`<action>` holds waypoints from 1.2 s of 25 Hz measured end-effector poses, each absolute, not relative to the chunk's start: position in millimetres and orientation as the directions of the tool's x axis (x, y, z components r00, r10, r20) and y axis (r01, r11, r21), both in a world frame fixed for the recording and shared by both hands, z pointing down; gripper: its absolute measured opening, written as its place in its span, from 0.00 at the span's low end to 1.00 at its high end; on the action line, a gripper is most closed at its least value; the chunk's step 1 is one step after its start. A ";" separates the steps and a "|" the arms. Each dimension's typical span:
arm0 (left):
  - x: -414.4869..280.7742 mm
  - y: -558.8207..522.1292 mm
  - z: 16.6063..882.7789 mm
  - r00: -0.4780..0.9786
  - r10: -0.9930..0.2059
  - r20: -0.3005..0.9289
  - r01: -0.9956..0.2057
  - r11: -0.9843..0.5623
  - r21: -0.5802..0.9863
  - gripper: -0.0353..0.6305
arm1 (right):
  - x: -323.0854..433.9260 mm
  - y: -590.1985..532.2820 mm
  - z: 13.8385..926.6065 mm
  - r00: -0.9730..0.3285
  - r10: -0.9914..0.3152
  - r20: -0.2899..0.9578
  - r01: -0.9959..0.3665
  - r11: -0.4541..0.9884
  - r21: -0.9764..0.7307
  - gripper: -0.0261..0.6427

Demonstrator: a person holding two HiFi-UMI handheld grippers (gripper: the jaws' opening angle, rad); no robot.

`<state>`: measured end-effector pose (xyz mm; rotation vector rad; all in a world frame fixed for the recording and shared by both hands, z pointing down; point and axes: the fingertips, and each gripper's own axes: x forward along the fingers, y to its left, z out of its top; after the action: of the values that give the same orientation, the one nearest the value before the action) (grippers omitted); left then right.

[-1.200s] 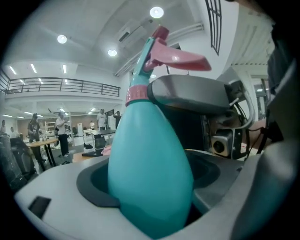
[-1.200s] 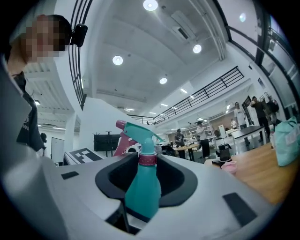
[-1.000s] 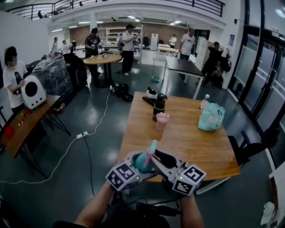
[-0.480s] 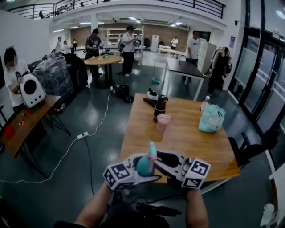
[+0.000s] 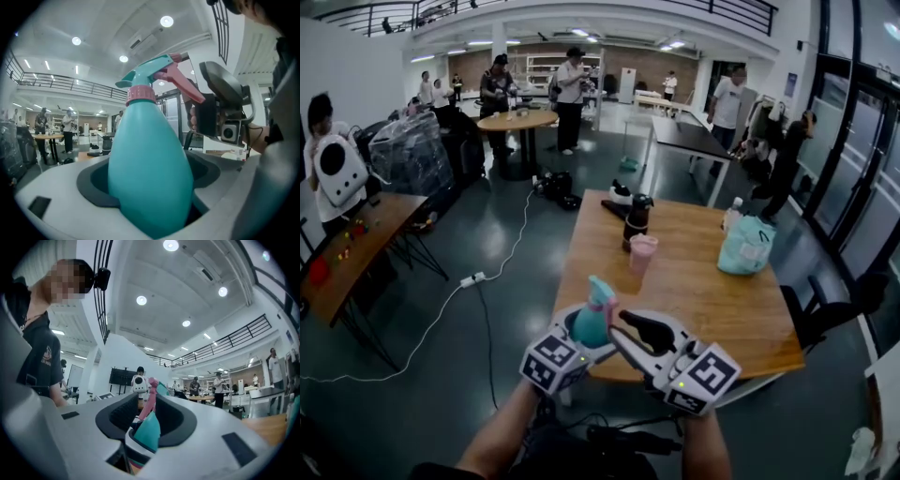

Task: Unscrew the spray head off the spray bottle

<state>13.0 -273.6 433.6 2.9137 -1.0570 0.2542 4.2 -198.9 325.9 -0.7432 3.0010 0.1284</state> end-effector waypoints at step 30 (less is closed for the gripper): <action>18.8 -278.7 435.6 0.726 -0.667 0.170 -0.671 -0.740 -0.036 0.70 | 17.7 -211.8 323.3 -0.825 -0.562 -0.058 -0.565 0.823 0.059 0.09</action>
<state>18.8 -278.7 435.6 2.8922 -1.1216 0.2678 17.7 -211.8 323.3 -0.9163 2.9629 0.1135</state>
